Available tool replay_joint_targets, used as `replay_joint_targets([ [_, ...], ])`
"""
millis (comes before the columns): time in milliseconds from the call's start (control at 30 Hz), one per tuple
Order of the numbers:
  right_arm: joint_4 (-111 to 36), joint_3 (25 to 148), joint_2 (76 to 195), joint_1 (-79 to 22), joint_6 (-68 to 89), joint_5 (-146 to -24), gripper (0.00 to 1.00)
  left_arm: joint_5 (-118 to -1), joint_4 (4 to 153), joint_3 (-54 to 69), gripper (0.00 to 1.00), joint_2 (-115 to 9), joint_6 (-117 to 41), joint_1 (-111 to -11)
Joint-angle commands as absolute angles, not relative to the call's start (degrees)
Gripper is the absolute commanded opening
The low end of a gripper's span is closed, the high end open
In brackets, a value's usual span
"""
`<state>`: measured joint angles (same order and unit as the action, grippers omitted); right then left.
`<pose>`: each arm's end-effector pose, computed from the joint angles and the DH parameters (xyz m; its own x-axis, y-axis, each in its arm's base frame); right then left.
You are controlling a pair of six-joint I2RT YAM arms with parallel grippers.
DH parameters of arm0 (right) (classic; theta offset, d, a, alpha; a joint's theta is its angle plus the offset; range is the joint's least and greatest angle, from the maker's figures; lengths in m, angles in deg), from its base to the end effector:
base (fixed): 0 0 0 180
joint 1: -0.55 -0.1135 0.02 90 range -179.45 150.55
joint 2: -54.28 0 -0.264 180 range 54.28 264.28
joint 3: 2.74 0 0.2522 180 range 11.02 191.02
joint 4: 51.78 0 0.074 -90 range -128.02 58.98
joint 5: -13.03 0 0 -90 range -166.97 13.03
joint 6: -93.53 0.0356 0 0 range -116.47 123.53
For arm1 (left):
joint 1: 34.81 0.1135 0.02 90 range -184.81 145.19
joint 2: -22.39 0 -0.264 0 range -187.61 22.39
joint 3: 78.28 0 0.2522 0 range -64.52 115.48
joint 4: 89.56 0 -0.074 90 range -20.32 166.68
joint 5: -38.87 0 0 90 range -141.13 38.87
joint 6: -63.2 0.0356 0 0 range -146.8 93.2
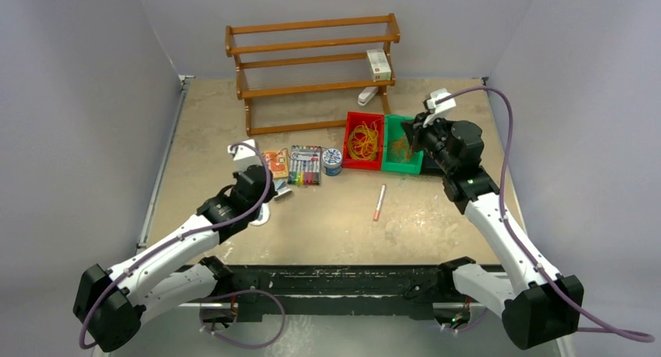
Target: Untangle the cables
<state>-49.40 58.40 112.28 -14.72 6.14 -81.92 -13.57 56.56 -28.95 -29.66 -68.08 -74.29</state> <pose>0.2320 0.0665 0.3527 -0.0030 0.0462 -0.9989 -0.3458 0.9372 0.0444 0.1617 -0.1051 0.2488 -0.4291 -0.3241 -0.8431 -0.2087 0.9437 -0.2565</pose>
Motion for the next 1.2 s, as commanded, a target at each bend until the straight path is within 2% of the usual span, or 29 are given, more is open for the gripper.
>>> replay_joint_targets([
  [0, -48.05, 63.32, 113.91, -14.89, -0.97, -108.54, 0.01, -31.86, 69.79, -28.79, 0.0, -33.48, -60.09, -74.23],
  [100, -47.11, 64.17, 115.48, -16.38, -0.41, -113.19, 0.0, -39.98, 75.9, -29.05, 0.0, -36.73, -60.03, -76.22],
  [267, -41.9, 65.32, 116.04, -24.43, -4.33, -109.12, 0.0, -45.95, 83.32, -28.08, 0.0, -42.27, -60.02, -82.75],
  [467, -41.41, 65.65, 111.94, -24.76, -5.03, -114.21, 0.0, -52.26, 88.21, -26.1, 0.0, -44.6, -57.59, -87.08],
  [633, -38.3, 65.98, 111.09, -24.76, -5.99, -112.76, 0.0, -48.97, 86.48, -24.86, 0.0, -48.31, -57.05, -87.63],
  [800, -37.25, 66.03, 112.7, -24.69, -4.39, -110.27, 0.0, -43.53, 91.09, -27.17, 0.0, -54.42, -56.27, -87.25],
  [833, -37.35, 65.98, 113.1, -24.76, -4.11, -110.28, 0.0, -42.99, 92.11, -27.17, 0.04, -55.75, -56.34, -87.16],
  [933, -37.45, 66.01, 114.97, -24.72, -2.96, -109.96, 0.0, -41.82, 94.97, -27.25, 0.28, -58.38, -57.55, -87.02],
  [1067, -37.99, 65.98, 117.77, -24.76, -1.83, -111.57, 0.0, -38.27, 95.91, -29.46, 0.42, -56.24, -59.13, -87.02],
  [1167, -40.07, 64.71, 119.11, -24.92, -0.67, -112.16, 0.0, -33.76, 93.81, -31.67, 0.48, -52.04, -59.66, -87.02],
])
